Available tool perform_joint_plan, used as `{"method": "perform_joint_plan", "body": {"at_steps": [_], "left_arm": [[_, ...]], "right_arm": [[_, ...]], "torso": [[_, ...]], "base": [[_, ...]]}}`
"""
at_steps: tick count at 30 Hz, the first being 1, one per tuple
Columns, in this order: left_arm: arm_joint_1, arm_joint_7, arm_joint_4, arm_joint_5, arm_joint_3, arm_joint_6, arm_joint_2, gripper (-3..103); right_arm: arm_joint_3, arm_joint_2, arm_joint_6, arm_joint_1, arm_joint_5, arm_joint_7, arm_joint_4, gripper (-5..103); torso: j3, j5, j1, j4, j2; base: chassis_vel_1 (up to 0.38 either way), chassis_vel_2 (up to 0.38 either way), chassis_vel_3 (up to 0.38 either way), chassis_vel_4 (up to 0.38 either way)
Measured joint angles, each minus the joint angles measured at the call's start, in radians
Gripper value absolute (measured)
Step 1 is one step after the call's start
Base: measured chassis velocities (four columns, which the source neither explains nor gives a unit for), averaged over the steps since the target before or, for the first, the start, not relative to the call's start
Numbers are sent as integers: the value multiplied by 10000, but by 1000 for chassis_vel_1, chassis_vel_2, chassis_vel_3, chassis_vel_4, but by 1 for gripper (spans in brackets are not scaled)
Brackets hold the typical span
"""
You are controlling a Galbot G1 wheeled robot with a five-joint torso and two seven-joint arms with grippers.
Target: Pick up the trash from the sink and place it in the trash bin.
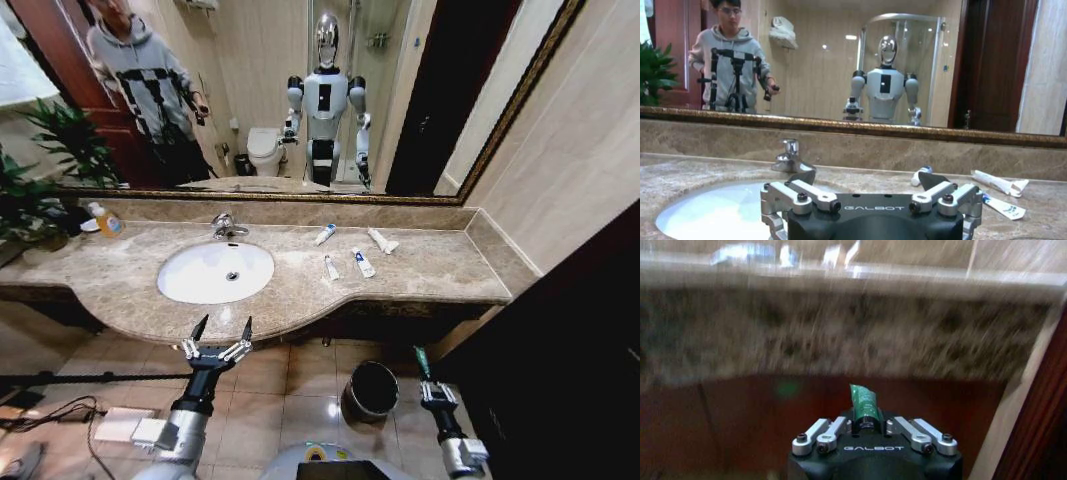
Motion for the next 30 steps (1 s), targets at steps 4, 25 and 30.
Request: {"method": "perform_joint_plan", "body": {"at_steps": [4, 25, 30], "left_arm": [[0, 1, 0, 0, 0, 0, 0, 100], [0, 0, 0, 0, 0, 0, 0, 100], [0, 0, -1, 0, 0, 0, 0, 100]], "right_arm": [[-218, 53, -420, 976, -738, -304, -1533, 21], [-1340, 713, -1148, 4477, -1920, -859, -7397, 21], [-1356, 1056, -1237, 5314, -2059, -999, -8531, 21]], "torso": [[0, 3, 0, 0, -1], [1, 1, 1, 0, -1], [1, 4, 1, 0, -1]], "base": [[0, 0, 0, 0], [0, 0, 0, 0], [0, 0, 0, 0]]}}
